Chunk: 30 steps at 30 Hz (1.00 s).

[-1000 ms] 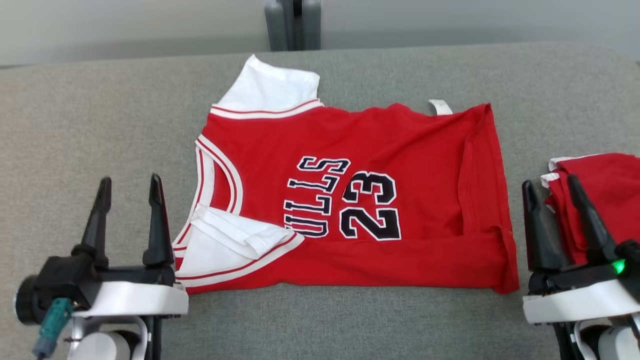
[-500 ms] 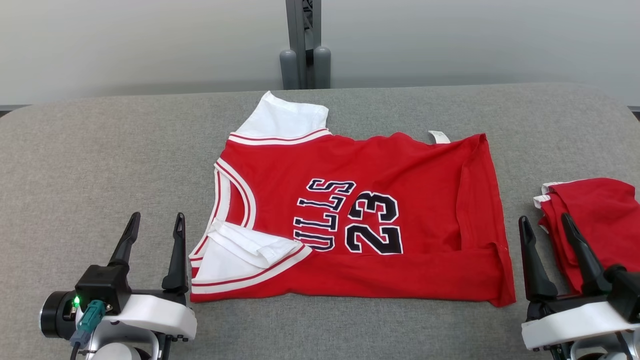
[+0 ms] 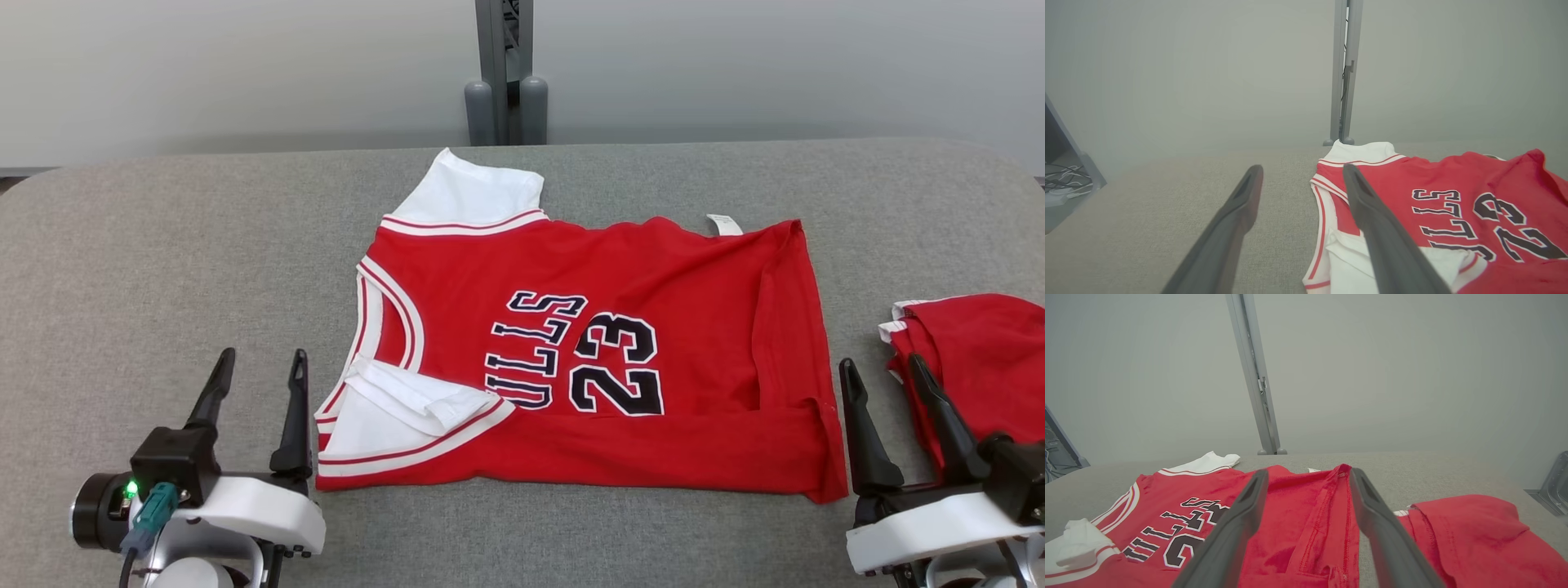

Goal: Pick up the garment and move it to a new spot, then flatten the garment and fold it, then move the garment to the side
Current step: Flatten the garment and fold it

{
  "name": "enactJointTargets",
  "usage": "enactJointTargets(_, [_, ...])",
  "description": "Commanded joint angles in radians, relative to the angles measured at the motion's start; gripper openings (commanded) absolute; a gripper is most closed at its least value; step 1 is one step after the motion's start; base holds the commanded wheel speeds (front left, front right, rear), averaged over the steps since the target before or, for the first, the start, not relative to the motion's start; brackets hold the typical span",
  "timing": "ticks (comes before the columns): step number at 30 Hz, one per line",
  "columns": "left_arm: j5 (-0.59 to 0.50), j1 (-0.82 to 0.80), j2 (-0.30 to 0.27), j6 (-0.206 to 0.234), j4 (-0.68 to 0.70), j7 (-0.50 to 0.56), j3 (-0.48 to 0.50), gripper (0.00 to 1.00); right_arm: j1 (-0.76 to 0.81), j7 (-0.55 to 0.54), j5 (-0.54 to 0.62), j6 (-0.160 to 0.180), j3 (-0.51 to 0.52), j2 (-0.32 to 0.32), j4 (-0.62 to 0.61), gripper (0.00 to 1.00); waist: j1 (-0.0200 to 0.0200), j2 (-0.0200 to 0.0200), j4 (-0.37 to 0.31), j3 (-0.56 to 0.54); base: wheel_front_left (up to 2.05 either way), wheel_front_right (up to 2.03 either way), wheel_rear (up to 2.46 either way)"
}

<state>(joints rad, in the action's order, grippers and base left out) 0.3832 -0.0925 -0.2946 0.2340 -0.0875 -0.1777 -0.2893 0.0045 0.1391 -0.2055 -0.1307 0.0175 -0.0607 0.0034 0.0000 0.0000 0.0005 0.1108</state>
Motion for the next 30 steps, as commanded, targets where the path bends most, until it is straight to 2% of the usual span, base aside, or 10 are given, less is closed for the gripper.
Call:
enactJointTargets(1, [0.009, -0.022, -0.004, -0.009, -0.002, 0.013, -0.007, 1.0, -0.005, -0.015, 0.0, 0.0, 0.003, -0.001, 0.002, 1.0, 0.0, 0.0, 0.002, 0.008, 0.0, 0.0, 0.0])
enactJointTargets(8, [0.033, -0.041, -0.006, -0.049, -0.044, 0.08, -0.039, 1.0, 0.007, -0.062, 0.012, 0.0, 0.019, -0.004, 0.049, 1.0, 0.0, 0.0, -0.005, 0.06, 0.0, 0.0, 0.0])
enactJointTargets(13, [0.091, -0.024, 0.016, -0.067, -0.079, 0.118, -0.035, 1.0, -0.004, -0.069, 0.005, 0.0, 0.024, -0.002, 0.122, 1.0, 0.0, 0.0, -0.016, 0.112, 0.0, 0.0, 0.0])
enactJointTargets(24, [0.151, -0.012, 0.001, -0.076, -0.11, 0.191, -0.022, 1.0, -0.077, -0.076, -0.034, 0.0, -0.005, 0.003, 0.29, 1.0, 0.0, 0.0, -0.025, 0.189, 0.0, 0.0, 0.0])
enactJointTargets(29, [0.195, -0.024, 0.009, -0.096, -0.119, 0.246, -0.028, 1.0, -0.109, -0.085, -0.058, 0.0, -0.023, 0.005, 0.353, 1.0, 0.0, 0.0, -0.026, 0.208, 0.0, 0.0, 0.0])
enactJointTargets(30, [0.201, -0.026, 0.011, -0.1, -0.12, 0.254, -0.031, 0.9, -0.114, -0.088, -0.06, 0.0, -0.026, 0.005, 0.364, 1.0, 0.0, 0.0, -0.026, 0.21, 0.0, 0.0, 0.0])
